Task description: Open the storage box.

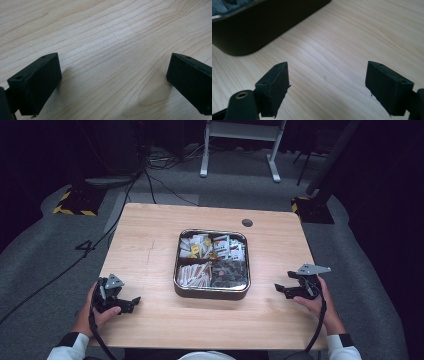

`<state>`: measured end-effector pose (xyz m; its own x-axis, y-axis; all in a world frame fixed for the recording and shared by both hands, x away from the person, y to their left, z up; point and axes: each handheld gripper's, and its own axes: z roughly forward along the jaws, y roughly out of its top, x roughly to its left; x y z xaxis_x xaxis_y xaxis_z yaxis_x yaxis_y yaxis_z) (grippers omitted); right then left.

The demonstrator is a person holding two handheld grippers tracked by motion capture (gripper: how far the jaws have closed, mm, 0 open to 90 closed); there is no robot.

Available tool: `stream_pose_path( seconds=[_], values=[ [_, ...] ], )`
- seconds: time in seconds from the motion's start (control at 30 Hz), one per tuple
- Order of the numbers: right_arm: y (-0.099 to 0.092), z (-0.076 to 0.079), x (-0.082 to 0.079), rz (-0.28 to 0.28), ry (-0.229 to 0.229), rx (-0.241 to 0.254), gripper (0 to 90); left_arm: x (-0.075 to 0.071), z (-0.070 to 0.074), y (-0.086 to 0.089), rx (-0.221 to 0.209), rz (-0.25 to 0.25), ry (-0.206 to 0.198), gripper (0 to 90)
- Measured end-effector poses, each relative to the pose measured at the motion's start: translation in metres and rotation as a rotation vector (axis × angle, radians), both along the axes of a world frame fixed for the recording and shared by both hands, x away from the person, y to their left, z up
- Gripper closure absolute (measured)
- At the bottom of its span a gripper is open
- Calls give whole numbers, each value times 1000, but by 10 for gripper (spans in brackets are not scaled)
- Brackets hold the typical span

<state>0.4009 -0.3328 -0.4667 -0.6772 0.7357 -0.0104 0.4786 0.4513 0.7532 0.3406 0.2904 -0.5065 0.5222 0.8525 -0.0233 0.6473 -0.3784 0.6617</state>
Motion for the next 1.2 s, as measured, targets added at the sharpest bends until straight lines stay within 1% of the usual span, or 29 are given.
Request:
stream_pose_path(
  seconds=[0.13, 0.17, 0.27, 0.43, 0.47, 0.5, 0.53, 0.63, 0.7, 0.73, 0.8, 0.93, 1.0, 1.07, 1.1, 1.13, 1.2],
  values=[
    [10, 9, 5, 27, -21, 7, 211, 0, 0, 0, 0, 0, 0, 0],
    [13, 11, 6, 36, -16, 11, 211, 0, 0, 0, 0, 0, 0, 1],
    [21, 17, 10, 57, -26, 22, 224, 0, 0, 0, 0, -1, 0, 1],
    [30, 25, 16, 69, -39, 21, 231, 0, 0, 0, 0, 0, -1, 1],
    [35, 28, 18, 78, -50, 15, 238, 0, 0, 0, 0, 0, -1, 1],
    [35, 28, 18, 78, -50, 15, 238, 0, 0, 0, 0, 0, -1, 1],
    [40, 30, 20, 89, -41, 13, 236, 0, 0, 0, 0, 0, -1, 1],
    [45, 33, 23, 97, -48, 9, 238, 0, 0, 0, 0, 0, -1, 1],
    [52, 37, 26, 108, -55, 11, 244, 0, 0, 0, 1, 0, -1, 1],
    [55, 38, 27, 111, -62, 2, 242, 0, 0, 0, 0, 0, -1, 1],
    [61, 40, 30, 127, -57, 6, 243, 0, 0, 0, 0, 0, -1, 1],
    [75, 44, 35, 153, -58, -7, 246, 0, 0, 0, 1, -1, -1, 2],
    [78, 44, 35, 157, -62, -9, 248, 0, 0, 0, 1, -2, -1, 2],
    [89, 47, 39, 178, -64, -15, 250, 0, 0, 0, 1, -2, -1, 2],
    [89, 47, 39, 178, -64, -15, 250, 0, 0, 0, 1, -2, -1, 2],
    [96, 48, 42, 191, -63, -19, 250, 0, 0, 0, 1, -2, -1, 2],
    [104, 49, 44, 204, -58, -19, 252, 0, 0, 1, 1, -3, -1, 2]
  ],
)
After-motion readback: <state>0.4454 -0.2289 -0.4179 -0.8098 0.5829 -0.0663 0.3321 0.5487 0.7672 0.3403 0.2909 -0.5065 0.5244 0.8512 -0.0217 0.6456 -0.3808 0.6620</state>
